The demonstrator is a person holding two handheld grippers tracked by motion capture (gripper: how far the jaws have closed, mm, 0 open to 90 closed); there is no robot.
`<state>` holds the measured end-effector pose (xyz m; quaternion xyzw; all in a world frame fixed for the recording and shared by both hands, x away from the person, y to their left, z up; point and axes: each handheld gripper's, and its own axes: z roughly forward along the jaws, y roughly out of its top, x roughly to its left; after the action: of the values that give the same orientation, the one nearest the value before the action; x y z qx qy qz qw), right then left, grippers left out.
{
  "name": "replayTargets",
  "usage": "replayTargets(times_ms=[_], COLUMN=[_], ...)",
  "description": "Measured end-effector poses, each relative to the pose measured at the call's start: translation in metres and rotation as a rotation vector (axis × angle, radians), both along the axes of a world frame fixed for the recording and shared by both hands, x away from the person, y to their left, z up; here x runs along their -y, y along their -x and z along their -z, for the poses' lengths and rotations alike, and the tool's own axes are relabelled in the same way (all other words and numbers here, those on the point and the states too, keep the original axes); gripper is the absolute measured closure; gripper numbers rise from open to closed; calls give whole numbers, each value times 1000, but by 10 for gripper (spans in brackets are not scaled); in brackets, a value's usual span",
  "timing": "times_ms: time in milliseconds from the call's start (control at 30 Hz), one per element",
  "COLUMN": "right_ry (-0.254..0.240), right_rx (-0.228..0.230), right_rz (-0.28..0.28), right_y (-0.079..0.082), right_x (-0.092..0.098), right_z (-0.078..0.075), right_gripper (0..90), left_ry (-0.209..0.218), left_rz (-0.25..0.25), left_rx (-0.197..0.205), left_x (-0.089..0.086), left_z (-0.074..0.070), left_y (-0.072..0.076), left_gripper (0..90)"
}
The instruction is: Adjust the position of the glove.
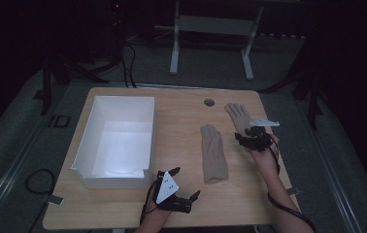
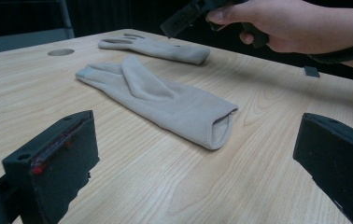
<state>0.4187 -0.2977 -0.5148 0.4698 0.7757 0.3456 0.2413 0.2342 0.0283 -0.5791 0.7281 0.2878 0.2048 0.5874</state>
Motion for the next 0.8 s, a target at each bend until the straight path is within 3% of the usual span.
replayTargets(times_ms=[467,700,800], right_ry=[13,24,3], right_rx=[20,-20,-32], right_rz=[50,65,75], right_y=[-41,-59,-67], right_x=[28,32,34], right_z=[-3,5,5], right_gripper=[499,503,503], left_ry=[2,5,7], left_rz=[-3,-4,-4], left_rx=[-1,-5,-7], left_x=[0,0,0], left_z=[0,0,0], left_y=[0,0,0], left_gripper=[3,4,3])
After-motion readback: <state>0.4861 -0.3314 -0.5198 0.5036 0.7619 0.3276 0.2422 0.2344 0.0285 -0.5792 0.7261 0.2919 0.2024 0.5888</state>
